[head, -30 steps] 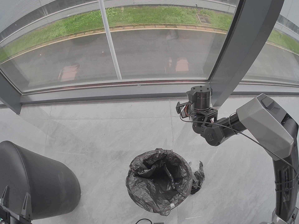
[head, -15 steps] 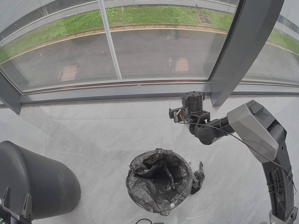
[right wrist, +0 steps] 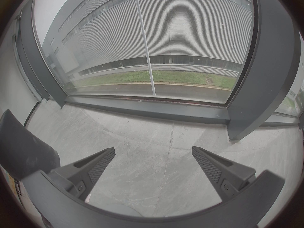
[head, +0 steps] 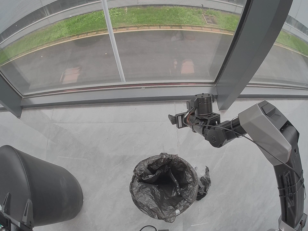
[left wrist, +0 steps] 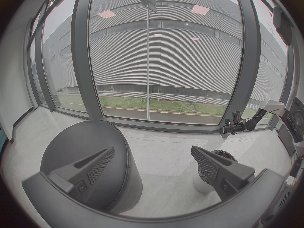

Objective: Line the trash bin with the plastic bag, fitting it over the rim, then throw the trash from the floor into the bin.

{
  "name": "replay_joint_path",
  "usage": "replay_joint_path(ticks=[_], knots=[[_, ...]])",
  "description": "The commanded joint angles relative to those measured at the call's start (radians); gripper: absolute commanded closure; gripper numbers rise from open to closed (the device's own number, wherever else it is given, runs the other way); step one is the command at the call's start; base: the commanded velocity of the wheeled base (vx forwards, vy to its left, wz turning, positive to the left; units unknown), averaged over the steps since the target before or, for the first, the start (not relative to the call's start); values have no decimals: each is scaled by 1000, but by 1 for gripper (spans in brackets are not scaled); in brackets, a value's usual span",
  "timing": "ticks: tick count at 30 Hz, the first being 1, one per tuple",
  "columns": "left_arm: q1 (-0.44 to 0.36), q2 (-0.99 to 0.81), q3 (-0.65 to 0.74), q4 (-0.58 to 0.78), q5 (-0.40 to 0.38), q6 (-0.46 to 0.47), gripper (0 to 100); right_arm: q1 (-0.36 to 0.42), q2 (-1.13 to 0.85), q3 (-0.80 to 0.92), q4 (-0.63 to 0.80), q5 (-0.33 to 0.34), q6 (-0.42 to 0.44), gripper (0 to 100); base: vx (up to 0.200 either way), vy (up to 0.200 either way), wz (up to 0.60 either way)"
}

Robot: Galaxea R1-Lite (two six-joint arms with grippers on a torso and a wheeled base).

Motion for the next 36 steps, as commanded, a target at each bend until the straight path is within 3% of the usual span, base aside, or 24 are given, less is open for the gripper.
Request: replay_joint_path(ticks=[1,36], knots=[[1,-13,7,0,1,0,0,-11,8,0,-19,-4,-3,0,0,0,0],[-1,-13,7,0,1,-3,0,-104,177,-18,4,-2,-6,0,0,0,0]])
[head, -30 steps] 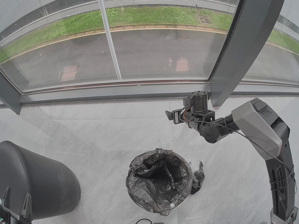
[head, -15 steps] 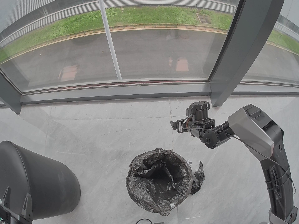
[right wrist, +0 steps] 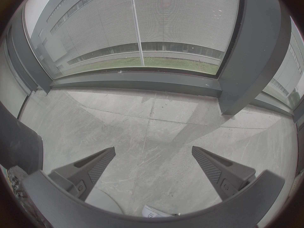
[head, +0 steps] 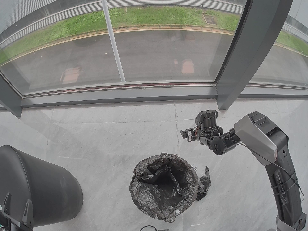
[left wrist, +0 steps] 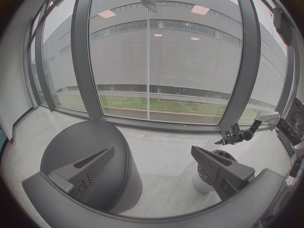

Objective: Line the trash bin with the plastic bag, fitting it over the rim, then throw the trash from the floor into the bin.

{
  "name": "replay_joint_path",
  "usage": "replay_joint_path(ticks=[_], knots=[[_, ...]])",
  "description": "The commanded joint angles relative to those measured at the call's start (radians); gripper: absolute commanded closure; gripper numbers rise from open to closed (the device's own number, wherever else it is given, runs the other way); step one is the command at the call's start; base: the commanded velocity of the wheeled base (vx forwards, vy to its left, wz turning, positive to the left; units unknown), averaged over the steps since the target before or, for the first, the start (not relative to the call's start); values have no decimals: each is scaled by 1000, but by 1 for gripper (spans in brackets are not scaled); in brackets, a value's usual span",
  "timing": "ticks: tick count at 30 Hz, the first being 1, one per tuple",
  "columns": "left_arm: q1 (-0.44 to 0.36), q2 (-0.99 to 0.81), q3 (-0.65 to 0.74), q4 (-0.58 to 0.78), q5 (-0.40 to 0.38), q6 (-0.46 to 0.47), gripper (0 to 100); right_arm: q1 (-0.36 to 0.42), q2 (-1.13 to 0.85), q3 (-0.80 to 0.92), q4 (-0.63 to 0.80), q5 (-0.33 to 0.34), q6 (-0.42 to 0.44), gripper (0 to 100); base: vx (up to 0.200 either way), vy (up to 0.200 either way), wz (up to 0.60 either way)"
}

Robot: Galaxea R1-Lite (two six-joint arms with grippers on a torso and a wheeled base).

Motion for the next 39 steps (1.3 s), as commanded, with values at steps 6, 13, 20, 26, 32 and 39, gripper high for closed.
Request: replay_joint_path(ticks=[6,13,20,26,32,39], knots=[[0,-14,7,0,1,-1,0,-7,40,-59,23,-5,0,0,0,0,0],[0,-14,7,0,1,-1,0,-7,40,-117,52,-6,0,0,0,0,0],[0,-14,7,0,1,-1,0,-12,40,-201,109,-8,-5,0,0,0,0],[0,-14,7,0,1,-1,0,-13,71,-244,131,-8,-6,0,0,0,0],[0,-14,7,0,1,-1,0,-22,76,-264,137,-8,-8,0,0,0,0],[0,-14,7,0,1,-1,0,-25,103,-306,152,-23,-25,0,0,0,0]])
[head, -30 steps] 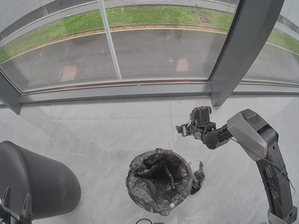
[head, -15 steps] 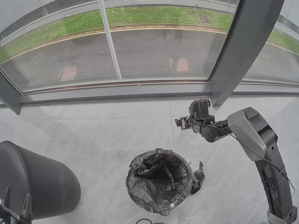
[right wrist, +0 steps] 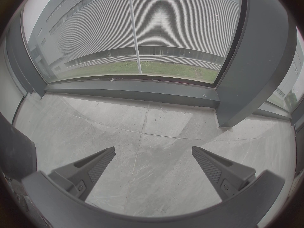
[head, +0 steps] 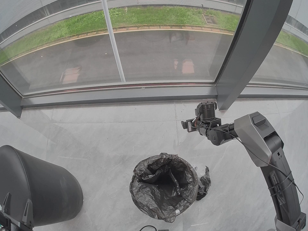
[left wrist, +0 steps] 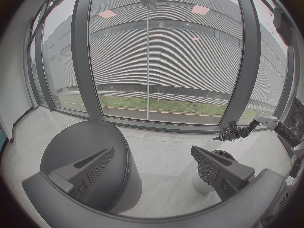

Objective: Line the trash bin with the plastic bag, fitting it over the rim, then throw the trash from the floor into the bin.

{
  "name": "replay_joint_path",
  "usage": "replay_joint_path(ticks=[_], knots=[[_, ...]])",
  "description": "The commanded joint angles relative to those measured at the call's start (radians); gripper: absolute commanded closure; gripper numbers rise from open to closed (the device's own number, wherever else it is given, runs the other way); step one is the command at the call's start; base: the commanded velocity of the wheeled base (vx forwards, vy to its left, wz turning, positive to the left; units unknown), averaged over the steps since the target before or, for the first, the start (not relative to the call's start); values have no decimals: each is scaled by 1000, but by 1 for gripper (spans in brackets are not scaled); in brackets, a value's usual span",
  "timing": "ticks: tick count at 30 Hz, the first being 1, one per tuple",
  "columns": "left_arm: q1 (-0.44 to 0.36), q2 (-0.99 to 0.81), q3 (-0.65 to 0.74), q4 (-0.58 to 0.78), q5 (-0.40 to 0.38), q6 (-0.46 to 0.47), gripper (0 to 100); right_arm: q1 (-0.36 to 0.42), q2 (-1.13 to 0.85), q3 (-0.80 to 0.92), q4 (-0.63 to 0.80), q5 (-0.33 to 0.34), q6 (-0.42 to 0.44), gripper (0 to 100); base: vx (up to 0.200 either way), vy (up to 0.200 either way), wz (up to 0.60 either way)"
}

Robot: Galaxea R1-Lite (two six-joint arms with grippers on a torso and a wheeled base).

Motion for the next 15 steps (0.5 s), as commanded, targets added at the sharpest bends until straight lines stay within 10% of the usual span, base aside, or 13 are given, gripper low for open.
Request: replay_joint_path(ticks=[1,15], knots=[[0,-15,6,0,1,-1,0,-1,27,-31,2,-8,-5,0,0,0,0],[0,-15,6,0,1,-1,0,-11,73,-98,95,-9,-22,0,0,0,0]])
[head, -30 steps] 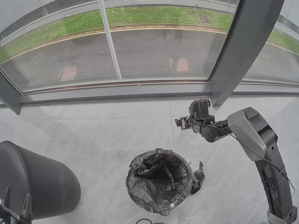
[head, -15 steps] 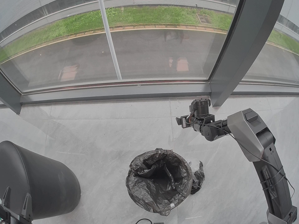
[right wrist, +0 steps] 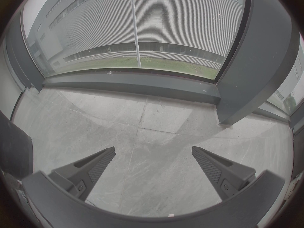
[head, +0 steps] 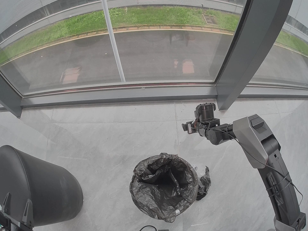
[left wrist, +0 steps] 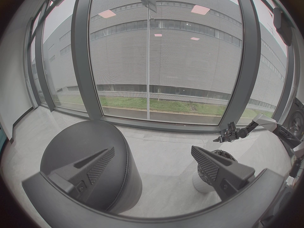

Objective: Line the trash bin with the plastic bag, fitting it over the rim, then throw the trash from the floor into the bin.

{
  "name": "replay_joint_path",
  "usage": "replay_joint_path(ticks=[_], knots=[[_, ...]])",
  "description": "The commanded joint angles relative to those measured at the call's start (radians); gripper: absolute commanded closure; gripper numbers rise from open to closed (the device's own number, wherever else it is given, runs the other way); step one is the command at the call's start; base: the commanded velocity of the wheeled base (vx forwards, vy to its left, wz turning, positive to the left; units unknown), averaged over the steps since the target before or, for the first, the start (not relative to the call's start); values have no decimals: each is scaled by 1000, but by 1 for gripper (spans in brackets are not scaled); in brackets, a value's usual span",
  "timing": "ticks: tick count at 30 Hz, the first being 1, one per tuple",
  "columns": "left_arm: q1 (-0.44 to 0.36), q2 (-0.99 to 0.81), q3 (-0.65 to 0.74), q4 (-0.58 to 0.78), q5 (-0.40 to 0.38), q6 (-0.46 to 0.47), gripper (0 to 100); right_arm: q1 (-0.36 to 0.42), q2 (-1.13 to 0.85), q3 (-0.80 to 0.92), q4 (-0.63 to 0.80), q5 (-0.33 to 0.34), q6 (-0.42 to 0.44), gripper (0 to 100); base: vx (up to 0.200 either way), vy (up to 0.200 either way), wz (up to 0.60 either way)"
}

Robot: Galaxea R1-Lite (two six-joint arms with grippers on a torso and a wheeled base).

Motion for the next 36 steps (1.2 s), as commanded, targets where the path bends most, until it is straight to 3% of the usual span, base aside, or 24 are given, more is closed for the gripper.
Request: replay_joint_path(ticks=[1,17,36], knots=[[0,-15,7,0,1,0,0,-5,30,-4,6,1,-1,0,0,0,0],[0,-15,5,0,1,0,0,-9,73,-4,85,1,-1,0,0,0,0],[0,-15,7,0,1,0,0,-9,60,-4,320,-20,-1,0,0,0,0]])
